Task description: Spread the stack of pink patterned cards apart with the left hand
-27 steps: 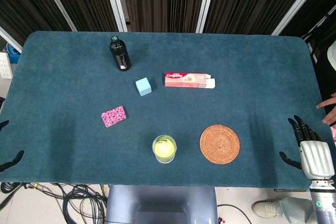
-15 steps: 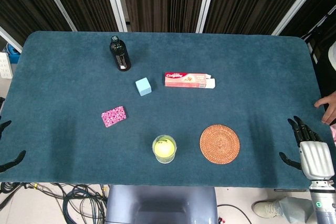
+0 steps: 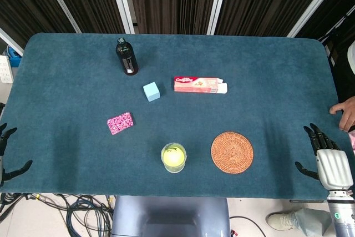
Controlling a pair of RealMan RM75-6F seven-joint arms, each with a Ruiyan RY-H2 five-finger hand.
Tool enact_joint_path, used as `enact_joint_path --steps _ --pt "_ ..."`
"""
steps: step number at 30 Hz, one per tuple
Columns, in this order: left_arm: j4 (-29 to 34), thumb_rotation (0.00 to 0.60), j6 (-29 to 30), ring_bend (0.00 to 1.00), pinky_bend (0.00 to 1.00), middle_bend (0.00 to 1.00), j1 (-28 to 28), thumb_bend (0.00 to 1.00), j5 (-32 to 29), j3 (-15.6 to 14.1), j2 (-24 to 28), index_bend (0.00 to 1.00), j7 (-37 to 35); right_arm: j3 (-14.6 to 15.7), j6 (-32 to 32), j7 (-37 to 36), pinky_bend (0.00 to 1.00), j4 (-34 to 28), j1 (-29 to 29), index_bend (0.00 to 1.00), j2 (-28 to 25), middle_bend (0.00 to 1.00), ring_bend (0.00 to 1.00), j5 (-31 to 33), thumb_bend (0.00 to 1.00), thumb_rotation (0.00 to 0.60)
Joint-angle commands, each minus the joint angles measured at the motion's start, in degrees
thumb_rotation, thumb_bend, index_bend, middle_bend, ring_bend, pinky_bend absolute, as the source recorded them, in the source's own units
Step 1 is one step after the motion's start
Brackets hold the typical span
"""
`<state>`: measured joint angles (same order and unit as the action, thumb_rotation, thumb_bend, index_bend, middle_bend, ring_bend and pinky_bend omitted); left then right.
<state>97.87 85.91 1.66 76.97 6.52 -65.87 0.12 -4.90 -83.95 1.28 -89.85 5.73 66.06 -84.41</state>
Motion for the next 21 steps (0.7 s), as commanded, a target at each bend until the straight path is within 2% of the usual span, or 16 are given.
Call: enact_joint_path --steps 1,4,9,15,21 --pt "2.34 0.6 -3.58 0.0 0.05 0.12 2.24 0.17 -3.57 1.8 1.43 0.21 2.13 0.12 0.01 -0.15 0.28 -0.08 0.01 0.09 -0.11 0.05 0.15 -0.25 0.17 0.6" --pt "6.33 0.6 -10.79 0.0 0.05 0.12 7.74 0.17 -8.12 4.81 4.19 0.22 7.88 0.04 0.17 -0.26 0.28 -0.09 0.07 0.09 -0.15 0.05 0.15 -0.05 0.17 0.6" --pt "11.65 0.6 -23.9 0.0 0.05 0.12 18.82 0.17 -24.11 11.2 8.3 0.25 15.55 0.21 -0.28 -0.71 0.28 -0.18 -0.24 0.09 -0.28 0.05 0.15 -0.3 0.17 0.6" --pt "13.28 0.6 -28.62 0.0 0.05 0.12 29.13 0.17 -41.65 12.89 7.33 0.28 26.54 -0.03 -0.08 -0.93 0.28 -0.08 -0.18 0.09 -0.33 0.05 0.15 0.15 0.17 0.6" --pt "12.52 0.6 -26.91 0.0 0.04 0.11 39.95 0.19 -59.95 12.91 3.77 0.3 36.14 -0.13 0.33 -0.95 0.28 0.03 -0.03 0.09 -0.36 0.05 0.15 0.49 0.17 0.6"
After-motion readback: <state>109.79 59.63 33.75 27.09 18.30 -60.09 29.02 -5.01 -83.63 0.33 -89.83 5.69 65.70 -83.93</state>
